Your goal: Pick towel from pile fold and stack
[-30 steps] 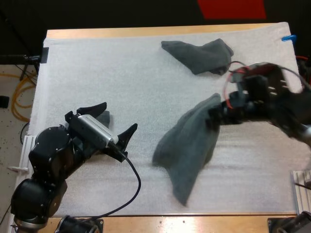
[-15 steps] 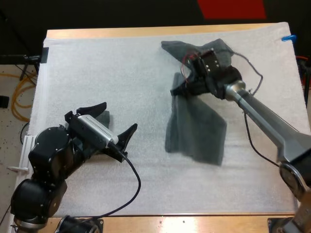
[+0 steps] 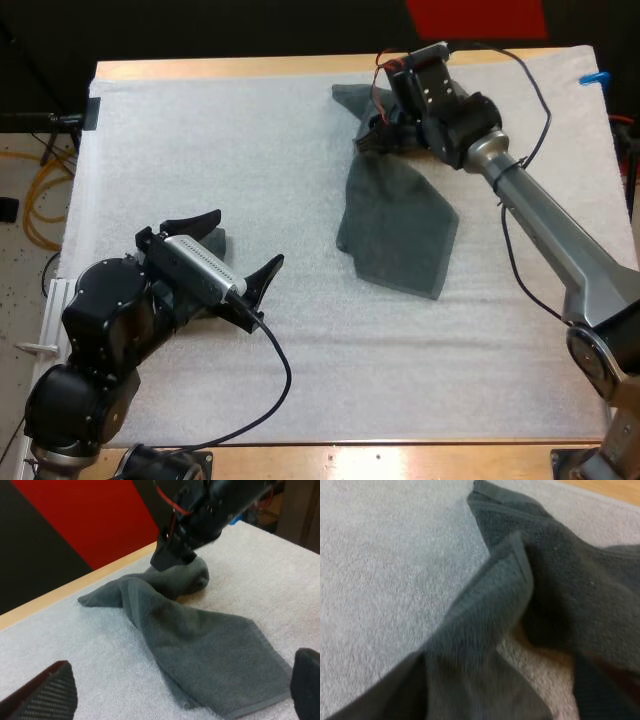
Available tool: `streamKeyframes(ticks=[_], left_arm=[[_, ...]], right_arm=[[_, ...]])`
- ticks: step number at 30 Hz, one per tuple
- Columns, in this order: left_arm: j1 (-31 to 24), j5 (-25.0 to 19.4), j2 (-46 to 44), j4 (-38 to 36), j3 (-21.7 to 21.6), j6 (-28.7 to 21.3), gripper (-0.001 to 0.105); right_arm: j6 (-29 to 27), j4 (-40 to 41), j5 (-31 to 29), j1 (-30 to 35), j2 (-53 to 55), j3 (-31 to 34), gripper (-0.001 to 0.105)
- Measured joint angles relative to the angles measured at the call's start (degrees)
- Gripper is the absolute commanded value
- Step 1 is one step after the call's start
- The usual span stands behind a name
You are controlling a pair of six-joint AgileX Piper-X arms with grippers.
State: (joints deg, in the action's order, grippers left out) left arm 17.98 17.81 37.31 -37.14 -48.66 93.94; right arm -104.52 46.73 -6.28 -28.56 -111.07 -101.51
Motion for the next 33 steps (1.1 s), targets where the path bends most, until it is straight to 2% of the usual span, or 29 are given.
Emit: streamKeyframes(ticks=[8,12,19,23,28,33], left_arm=[[0.00,0.00,0.14,-0.06,0.00,0.02,0.083],[0.00,0.00,0.14,-0.52,0.00,0.02,0.083],[0.00,0.00,0.14,-5.78,0.00,0.02,0.083],[0.00,0.00,0.14,-8.10,0.00,0.02,0.083],[0.00,0.00,0.14,-10.80,0.00,0.02,0.083],[0.00,0.00,0.14,-12.06,0.00,0.02,0.083]], right_arm=[[4.97,13.71,0.64,0.04,9.39,-1.08,0.063],[7.40,16.23,0.88,0.04,16.34,3.30,0.063],[15.03,16.38,1.36,0.04,29.05,21.26,0.063],[21.01,13.96,5.18,0.04,35.11,33.12,0.063],[28.50,6.35,9.80,0.04,37.83,47.96,0.063],[35.15,-7.80,21.41,0.04,35.63,59.75,0.063]])
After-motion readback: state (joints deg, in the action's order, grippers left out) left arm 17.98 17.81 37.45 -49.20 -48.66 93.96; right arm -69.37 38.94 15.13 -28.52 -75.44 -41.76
